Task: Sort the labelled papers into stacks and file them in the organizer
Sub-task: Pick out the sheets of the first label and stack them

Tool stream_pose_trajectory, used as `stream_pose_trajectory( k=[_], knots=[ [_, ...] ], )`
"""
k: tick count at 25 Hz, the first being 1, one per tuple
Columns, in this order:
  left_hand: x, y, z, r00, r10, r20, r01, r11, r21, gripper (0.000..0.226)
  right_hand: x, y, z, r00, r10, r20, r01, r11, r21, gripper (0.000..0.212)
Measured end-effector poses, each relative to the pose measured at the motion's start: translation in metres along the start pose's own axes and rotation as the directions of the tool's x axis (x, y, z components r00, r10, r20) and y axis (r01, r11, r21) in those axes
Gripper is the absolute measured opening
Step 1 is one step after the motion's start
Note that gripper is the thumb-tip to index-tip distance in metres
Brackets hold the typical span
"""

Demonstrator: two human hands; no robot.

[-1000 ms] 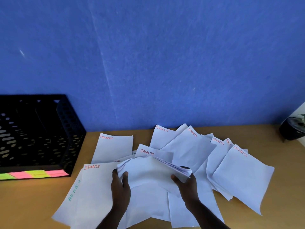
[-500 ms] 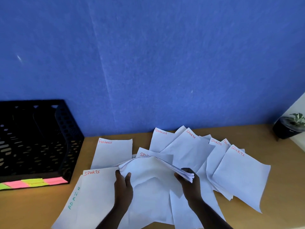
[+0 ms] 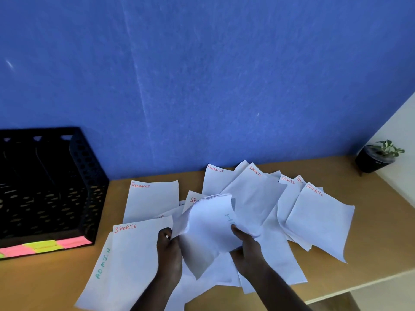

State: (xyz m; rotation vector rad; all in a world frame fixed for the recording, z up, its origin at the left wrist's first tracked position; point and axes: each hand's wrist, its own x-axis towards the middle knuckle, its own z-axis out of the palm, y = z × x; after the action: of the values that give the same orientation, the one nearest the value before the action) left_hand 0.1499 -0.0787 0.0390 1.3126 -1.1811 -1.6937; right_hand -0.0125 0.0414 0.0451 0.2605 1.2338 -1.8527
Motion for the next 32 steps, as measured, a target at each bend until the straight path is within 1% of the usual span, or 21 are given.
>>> stream_pose_trajectory(
  k=[1,2,4,5,7,8,10,12,13,15,17,19,21,22,24,26,27,28,30,31,32],
  knots=[
    [-0.003,0.000,-0.002,1.000,-0.012,0.014,0.013,0.999,-0.033,0.032,-0.005,0.005,0.004,1.000,0.020,0.014,-0.020,1.000,-0.005,0.032],
    [-0.005,-0.003,-0.005,1.000,-0.014,0.019,0.015,0.999,-0.034,0.031,-0.008,0.007,0.007,1.000,0.014,-0.005,-0.014,0.999,-0.040,0.028],
    [-0.012,-0.009,-0.016,1.000,-0.010,0.022,0.010,1.000,0.005,0.027,-0.009,0.007,0.006,0.994,-0.076,-0.076,0.066,0.989,-0.129,0.026],
    [-0.013,-0.011,-0.022,0.999,-0.013,0.029,0.012,1.000,0.009,0.028,-0.006,0.004,0.003,0.988,-0.128,-0.086,0.113,0.980,-0.162,0.028],
    [-0.007,-0.008,-0.033,0.999,-0.027,0.019,0.027,0.999,-0.033,0.032,-0.002,-0.006,-0.004,0.976,-0.210,-0.061,0.189,0.950,-0.250,0.030],
    [0.000,-0.002,-0.036,1.000,-0.008,0.007,0.008,1.000,-0.030,0.038,-0.002,-0.012,-0.007,0.970,-0.240,-0.030,0.219,0.925,-0.311,0.029],
    [0.015,0.015,-0.035,0.998,0.049,0.029,-0.052,0.993,0.111,0.059,-0.003,-0.026,-0.011,0.960,-0.274,0.062,0.276,0.874,-0.401,0.025],
    [0.025,0.033,-0.026,0.985,0.111,0.133,-0.151,0.927,0.344,0.083,-0.005,-0.042,-0.010,0.942,-0.287,0.172,0.335,0.826,-0.454,0.026],
    [0.026,0.042,-0.019,0.972,0.123,0.201,-0.197,0.893,0.404,0.088,-0.006,-0.050,-0.007,0.933,-0.287,0.219,0.359,0.800,-0.481,0.026],
    [0.030,0.053,-0.008,0.941,0.136,0.311,-0.261,0.876,0.406,0.086,-0.007,-0.062,0.002,0.915,-0.269,0.301,0.394,0.759,-0.519,0.027],
    [0.029,0.063,0.002,0.907,0.147,0.395,-0.301,0.883,0.362,0.074,-0.008,-0.073,0.009,0.898,-0.249,0.362,0.417,0.745,-0.521,0.028],
    [0.026,0.068,0.010,0.889,0.137,0.436,-0.285,0.912,0.295,0.057,-0.010,-0.082,0.013,0.875,-0.248,0.417,0.452,0.727,-0.516,0.029],
    [0.021,0.069,0.017,0.902,0.146,0.405,-0.268,0.927,0.263,0.039,-0.012,-0.087,0.013,0.852,-0.285,0.438,0.500,0.690,-0.523,0.027],
    [0.017,0.069,0.020,0.919,0.176,0.352,-0.277,0.924,0.262,0.034,-0.011,-0.086,0.013,0.845,-0.327,0.423,0.524,0.665,-0.532,0.024],
    [0.005,0.066,0.027,0.942,0.278,0.186,-0.324,0.899,0.295,0.030,-0.011,-0.079,0.014,0.829,-0.417,0.373,0.560,0.608,-0.563,0.017],
    [-0.018,0.060,0.040,0.910,0.414,-0.005,-0.392,0.864,0.316,0.016,-0.014,-0.071,0.017,0.793,-0.490,0.362,0.602,0.535,-0.593,0.010],
    [-0.033,0.056,0.047,0.878,0.469,-0.093,-0.420,0.850,0.317,0.012,-0.017,-0.067,0.018,0.773,-0.514,0.372,0.623,0.506,-0.596,0.011],
    [-0.047,0.054,0.054,0.847,0.511,-0.146,-0.452,0.837,0.308,0.011,-0.021,-0.064,0.019,0.752,-0.537,0.382,0.646,0.487,-0.588,0.014],
    [-0.064,0.041,0.059,0.808,0.567,-0.162,-0.503,0.806,0.312,0.013,-0.023,-0.054,0.016,0.736,-0.532,0.418,0.669,0.483,-0.565,0.019],
    [-0.067,0.030,0.059,0.806,0.576,-0.134,-0.507,0.791,0.343,0.013,-0.020,-0.048,0.012,0.735,-0.507,0.449,0.673,0.467,-0.574,0.023],
    [-0.070,0.018,0.056,0.821,0.564,-0.090,-0.492,0.779,0.389,0.014,-0.015,-0.038,0.003,0.749,-0.454,0.483,0.660,0.444,-0.606,0.028]
  ],
)
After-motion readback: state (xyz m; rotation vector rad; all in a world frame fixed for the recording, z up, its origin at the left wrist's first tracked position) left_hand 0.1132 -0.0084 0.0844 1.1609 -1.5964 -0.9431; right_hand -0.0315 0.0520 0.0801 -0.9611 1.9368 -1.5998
